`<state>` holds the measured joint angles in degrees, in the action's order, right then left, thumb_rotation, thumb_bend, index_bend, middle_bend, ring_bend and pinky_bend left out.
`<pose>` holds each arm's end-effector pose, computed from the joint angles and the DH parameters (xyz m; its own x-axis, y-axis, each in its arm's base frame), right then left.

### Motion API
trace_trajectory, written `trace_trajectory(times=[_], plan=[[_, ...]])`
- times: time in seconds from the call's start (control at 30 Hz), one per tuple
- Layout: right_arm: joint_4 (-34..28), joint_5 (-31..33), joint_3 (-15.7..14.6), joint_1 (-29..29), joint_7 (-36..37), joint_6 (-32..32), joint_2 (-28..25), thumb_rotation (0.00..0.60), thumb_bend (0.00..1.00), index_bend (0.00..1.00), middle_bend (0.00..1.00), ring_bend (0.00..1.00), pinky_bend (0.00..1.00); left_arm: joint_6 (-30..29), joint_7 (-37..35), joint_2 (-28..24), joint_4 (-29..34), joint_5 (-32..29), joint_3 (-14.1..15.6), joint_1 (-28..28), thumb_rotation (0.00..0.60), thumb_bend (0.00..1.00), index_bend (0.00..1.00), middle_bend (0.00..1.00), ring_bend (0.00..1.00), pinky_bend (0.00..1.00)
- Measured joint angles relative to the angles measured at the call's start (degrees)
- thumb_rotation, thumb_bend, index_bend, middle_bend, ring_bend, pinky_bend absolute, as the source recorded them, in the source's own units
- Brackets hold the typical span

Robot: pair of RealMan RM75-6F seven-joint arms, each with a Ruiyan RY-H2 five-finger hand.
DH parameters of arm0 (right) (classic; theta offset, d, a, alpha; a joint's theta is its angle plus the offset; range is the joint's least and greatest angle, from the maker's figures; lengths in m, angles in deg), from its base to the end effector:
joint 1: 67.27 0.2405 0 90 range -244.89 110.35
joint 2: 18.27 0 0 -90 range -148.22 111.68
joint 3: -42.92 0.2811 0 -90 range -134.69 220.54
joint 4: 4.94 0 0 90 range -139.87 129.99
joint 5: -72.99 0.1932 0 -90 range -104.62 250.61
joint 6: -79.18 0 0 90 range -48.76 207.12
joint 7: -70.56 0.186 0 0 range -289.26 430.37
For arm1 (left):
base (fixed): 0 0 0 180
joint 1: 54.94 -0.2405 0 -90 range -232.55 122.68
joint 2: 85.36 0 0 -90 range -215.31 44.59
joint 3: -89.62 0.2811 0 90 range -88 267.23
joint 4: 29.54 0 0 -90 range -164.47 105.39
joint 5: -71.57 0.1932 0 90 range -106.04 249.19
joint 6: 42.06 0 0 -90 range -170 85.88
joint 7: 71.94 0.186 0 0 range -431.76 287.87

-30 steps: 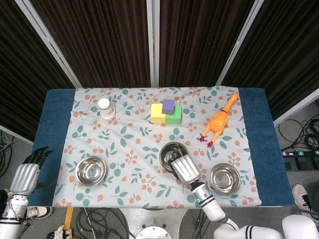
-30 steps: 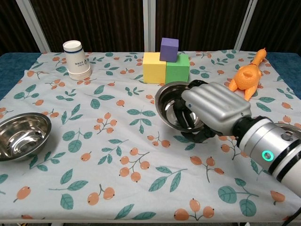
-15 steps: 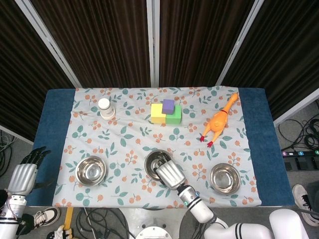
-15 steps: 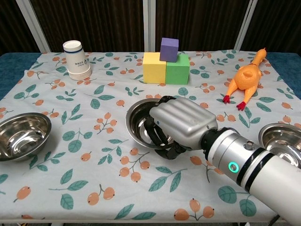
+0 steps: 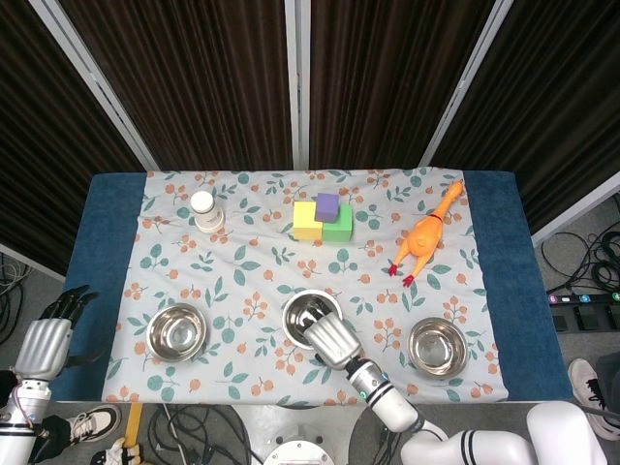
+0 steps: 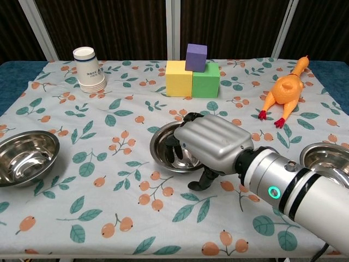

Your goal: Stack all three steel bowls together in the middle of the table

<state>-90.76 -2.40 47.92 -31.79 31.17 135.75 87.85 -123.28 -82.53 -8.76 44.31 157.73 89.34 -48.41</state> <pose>-0.1029 -0.2883 -0.1213 0.5844 -0.2184 0.7815 -0.7045 -0.6145 0.3550 -0.3697 0.2280 0.1198 0.3241 0.0963 0.9411 0.9459 -0.0134 -0.3243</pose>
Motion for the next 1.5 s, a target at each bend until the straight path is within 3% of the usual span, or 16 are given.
trace_trajectory(times=[0.3,0.5,0.73,0.93,1.17,1.5], plan=[[-10.66,-1.48,-0.9,-1.51,-3.39,4.66,-7.72,0.6,0.08,0.36,0.36,0.17,0.06,0.14,0.65,0.01,0.42,0.3,0.02,0.26,0.6,0.09,0.21,0.21,0.13,0.23],[-19.61,-4.35,-2.51,-5.37,-4.77,11.91,-18.67,0.6,0.07,0.36,0.37,0.18,0.05,0.25,1.2,0.19,0.64,0.41,0.03,0.41,0.6,0.09,0.21,0.2,0.13,0.23],[-26.91,-5.55,-8.33,-13.02,-4.05,18.72,-32.93,0.6,0.07,0.4,0.44,0.23,0.05,0.26,2.58,0.3,1.63,0.84,0.0,0.8,0.6,0.09,0.21,0.2,0.13,0.23],[-29.24,-6.66,-14.35,-18.24,-3.54,20.75,-39.91,0.6,0.07,0.42,0.45,0.24,0.05,0.25,4.36,0.41,2.92,1.39,0.07,1.19,0.6,0.09,0.21,0.2,0.13,0.23],[-26.17,-8.78,-15.55,-20.3,-0.58,20.43,-39.34,0.6,0.08,0.43,0.46,0.24,0.05,0.42,5.56,0.93,3.5,1.53,0.42,1.26,0.6,0.09,0.21,0.2,0.13,0.23],[-20.6,-6.59,-15.06,-21.62,3.75,16.57,-36.0,0.6,0.08,0.43,0.46,0.24,0.05,0.7,5.26,1.13,2.81,1.06,0.41,1.23,0.6,0.09,0.21,0.2,0.13,0.23]])
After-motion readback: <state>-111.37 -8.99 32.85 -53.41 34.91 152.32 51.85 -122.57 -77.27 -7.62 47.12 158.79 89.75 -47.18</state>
